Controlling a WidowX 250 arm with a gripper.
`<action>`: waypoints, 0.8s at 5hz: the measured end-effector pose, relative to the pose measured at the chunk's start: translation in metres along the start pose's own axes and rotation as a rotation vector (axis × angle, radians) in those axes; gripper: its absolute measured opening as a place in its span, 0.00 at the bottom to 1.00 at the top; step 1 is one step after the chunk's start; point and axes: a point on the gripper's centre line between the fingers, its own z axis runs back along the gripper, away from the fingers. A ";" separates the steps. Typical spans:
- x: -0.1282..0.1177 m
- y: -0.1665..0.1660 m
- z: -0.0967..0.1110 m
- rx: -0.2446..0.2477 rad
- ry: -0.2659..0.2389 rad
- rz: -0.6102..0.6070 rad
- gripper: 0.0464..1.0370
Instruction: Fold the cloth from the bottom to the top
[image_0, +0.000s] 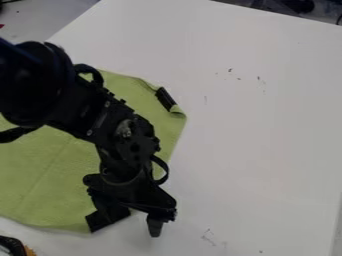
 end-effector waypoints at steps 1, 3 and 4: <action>0.001 0.003 0.014 0.024 0.036 0.012 0.96; 0.005 0.009 0.021 0.026 0.036 0.035 0.96; 0.004 0.013 0.009 -0.003 0.036 0.032 0.96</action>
